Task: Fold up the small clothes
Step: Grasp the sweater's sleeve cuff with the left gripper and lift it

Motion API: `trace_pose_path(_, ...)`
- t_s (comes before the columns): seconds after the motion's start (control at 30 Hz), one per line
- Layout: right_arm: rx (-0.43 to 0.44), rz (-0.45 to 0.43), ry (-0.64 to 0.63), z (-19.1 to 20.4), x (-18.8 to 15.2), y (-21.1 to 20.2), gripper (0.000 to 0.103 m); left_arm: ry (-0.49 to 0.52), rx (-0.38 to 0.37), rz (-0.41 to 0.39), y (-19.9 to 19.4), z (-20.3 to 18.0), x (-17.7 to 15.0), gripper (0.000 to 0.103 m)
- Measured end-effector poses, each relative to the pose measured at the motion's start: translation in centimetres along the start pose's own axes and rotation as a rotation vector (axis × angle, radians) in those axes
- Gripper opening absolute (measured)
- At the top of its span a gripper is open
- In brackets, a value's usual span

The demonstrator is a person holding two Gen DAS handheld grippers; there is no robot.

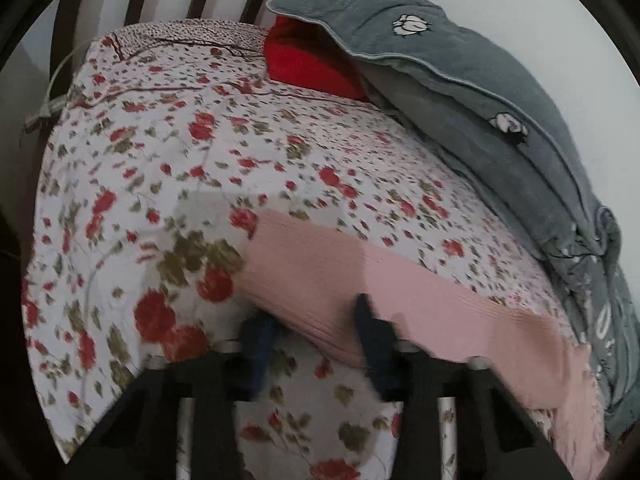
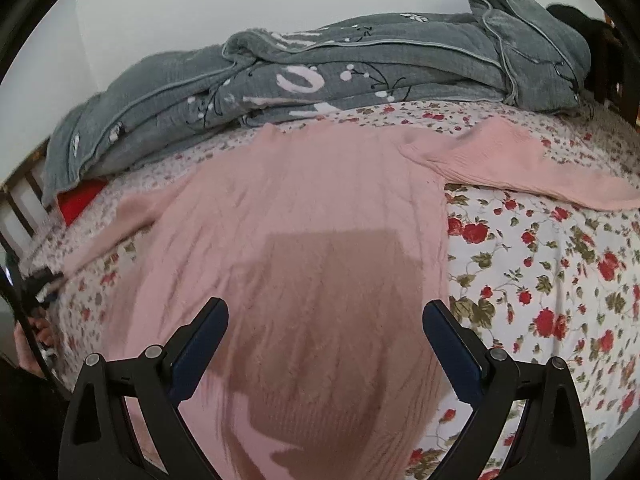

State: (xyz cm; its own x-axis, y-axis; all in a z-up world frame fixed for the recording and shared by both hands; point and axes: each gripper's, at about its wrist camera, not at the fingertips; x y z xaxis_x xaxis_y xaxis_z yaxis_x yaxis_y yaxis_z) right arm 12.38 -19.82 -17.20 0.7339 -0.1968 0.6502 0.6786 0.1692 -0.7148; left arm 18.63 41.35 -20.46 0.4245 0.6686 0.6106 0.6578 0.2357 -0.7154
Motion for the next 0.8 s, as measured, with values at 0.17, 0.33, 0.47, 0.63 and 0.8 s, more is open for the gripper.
trace_pose_path(0.17,0.04,-0.009,0.038,-1.2,1.1,0.0,0.097,0.087,0.035,-0.052,-2.4,-2.4,1.3,0.007)
trace_pose_path(0.33,0.035,-0.044,0.02,-2.3,2.6,-0.9,0.097,0.19,-0.02,-0.14,-6.7,-8.8,2.1,0.007)
trace_pose_path(0.47,0.017,-0.079,0.011,-4.4,3.4,-1.8,0.097,0.274,-0.114,-0.179,-9.7,-16.1,1.1,0.007)
trace_pose_path(0.63,-0.012,-0.11,0.026,-8.2,3.7,-3.3,0.097,0.396,-0.243,-0.173,-12.2,-26.3,-2.4,0.007)
trace_pose_path(0.8,-0.025,-0.13,0.079,-13.0,3.4,-4.8,0.097,0.505,-0.404,-0.086,-13.3,-36.6,-8.3,0.007)
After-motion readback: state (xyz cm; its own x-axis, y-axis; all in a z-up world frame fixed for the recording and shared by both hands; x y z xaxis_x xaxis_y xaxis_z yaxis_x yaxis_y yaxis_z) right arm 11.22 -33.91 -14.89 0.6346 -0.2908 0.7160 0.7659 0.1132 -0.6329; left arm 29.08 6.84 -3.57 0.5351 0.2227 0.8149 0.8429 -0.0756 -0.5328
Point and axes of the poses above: each gripper's, at about its wrist camera, not at the fingertips, and y roughly the way its jaws point, z to its left, x to its top, and after that the axes turned 1 degree about x, right-handed
